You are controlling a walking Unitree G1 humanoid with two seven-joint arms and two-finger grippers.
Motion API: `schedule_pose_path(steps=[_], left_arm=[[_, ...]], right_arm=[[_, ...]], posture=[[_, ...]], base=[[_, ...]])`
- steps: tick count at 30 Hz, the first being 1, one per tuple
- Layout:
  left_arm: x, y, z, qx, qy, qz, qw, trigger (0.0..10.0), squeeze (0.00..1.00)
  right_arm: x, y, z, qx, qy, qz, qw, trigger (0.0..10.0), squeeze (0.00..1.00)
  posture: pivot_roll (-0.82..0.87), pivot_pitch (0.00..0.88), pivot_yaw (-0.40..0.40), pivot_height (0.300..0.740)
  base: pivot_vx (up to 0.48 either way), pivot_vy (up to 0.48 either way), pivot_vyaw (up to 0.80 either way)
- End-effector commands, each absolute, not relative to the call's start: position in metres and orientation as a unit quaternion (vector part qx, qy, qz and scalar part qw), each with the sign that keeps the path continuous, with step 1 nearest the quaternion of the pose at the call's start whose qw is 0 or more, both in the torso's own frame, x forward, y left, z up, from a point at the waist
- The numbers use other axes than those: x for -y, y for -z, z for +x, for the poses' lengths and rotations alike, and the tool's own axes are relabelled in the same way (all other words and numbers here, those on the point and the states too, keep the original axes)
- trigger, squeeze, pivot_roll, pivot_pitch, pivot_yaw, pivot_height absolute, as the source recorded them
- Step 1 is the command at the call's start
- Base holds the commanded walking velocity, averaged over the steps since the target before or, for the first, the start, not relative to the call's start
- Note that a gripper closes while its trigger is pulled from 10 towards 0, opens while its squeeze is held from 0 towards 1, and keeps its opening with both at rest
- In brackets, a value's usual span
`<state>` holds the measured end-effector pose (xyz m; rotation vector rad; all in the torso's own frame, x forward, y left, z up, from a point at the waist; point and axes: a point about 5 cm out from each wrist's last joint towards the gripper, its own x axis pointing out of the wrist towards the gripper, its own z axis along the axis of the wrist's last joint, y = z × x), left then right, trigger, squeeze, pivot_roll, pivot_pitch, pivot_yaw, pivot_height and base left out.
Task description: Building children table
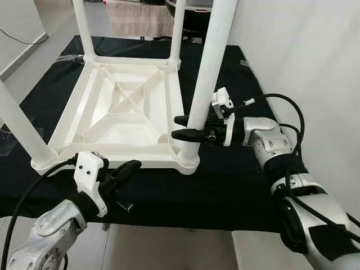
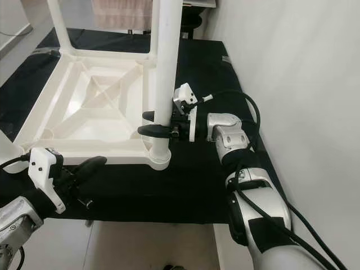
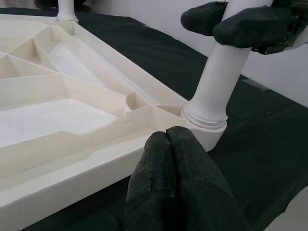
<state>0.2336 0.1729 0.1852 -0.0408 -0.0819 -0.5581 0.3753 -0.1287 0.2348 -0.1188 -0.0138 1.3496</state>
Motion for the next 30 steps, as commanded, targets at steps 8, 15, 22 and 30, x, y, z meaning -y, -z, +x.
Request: schedule_pose_path(steps=[8, 15, 22, 30], left_arm=[[-0.177, -0.186, 0.234, 0.037, 0.279, -0.026, 0.959, 10.0, 0.0], [-0.177, -0.184, 0.24, 0.034, 0.281, -0.024, 0.959, 10.0, 0.0], [-0.177, -0.181, 0.24, 0.035, 0.274, -0.022, 0.961, 10.0, 0.0], [-0.174, -0.181, 0.239, 0.034, 0.278, -0.023, 0.96, 10.0, 0.0]], right_arm=[[0.119, -0.165, 0.346, 0.006, -0.247, -0.039, 0.968, 0.0, 0.0], [0.112, -0.153, 0.346, -0.01, -0.201, -0.062, 0.977, 0.0, 0.0], [0.11, -0.15, 0.347, -0.035, -0.209, -0.056, 0.976, 8.4, 0.0], [0.105, -0.196, 0.333, 0.036, -0.439, -0.001, 0.898, 10.0, 1.0]], posture=[[0.01, 0.203, -0.093, 0.74], [0.03, 0.171, -0.1, 0.74], [0.04, 0.153, -0.11, 0.74], [0.05, 0.152, -0.11, 0.74]], base=[[0.0, 0.0, 0.0], [0.0, 0.0, 0.0], [0.0, 0.0, 0.0], [0.0, 0.0, 0.0]])
